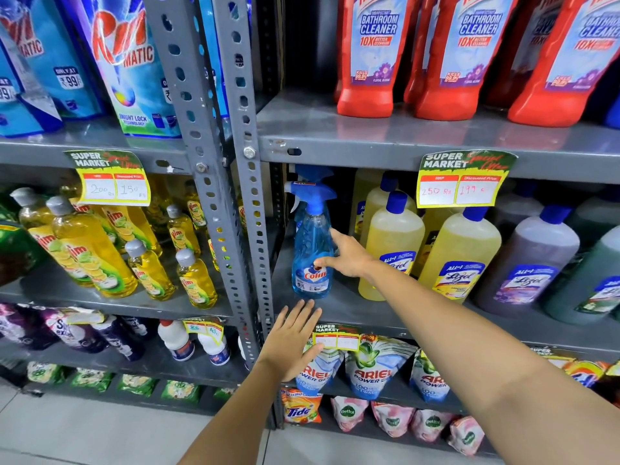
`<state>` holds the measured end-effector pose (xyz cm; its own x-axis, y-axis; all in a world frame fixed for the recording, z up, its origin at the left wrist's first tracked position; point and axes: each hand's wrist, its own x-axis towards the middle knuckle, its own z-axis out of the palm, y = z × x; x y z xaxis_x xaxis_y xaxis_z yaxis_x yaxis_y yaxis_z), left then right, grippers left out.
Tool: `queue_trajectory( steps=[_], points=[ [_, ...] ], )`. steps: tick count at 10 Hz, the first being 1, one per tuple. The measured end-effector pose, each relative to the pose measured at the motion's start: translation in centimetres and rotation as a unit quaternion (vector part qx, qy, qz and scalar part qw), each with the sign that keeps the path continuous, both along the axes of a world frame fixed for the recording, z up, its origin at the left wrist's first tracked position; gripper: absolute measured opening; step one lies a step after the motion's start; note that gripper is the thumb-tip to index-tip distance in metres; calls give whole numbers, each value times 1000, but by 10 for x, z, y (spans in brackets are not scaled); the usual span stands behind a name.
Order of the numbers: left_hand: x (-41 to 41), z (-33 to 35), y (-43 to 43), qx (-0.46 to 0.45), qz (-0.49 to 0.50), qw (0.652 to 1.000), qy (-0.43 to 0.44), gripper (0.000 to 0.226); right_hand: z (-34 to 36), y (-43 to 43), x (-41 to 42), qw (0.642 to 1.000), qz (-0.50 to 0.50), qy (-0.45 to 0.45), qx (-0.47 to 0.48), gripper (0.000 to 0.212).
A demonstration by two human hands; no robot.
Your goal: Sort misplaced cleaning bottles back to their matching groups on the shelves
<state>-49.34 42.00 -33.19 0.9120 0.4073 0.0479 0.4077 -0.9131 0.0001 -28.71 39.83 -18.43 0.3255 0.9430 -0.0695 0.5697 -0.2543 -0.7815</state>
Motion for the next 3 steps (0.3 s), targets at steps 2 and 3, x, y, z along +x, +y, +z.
queue_trajectory(
  steps=[2, 3],
  points=[
    [-1, -2, 4, -4, -5, 1000, 9, 72, -1, -1, -1, 1000, 2, 20, -4, 69],
    [2, 8, 3, -27, -4, 999, 19, 77, -6, -3, 4, 998, 6, 59, -8, 83]
  ],
)
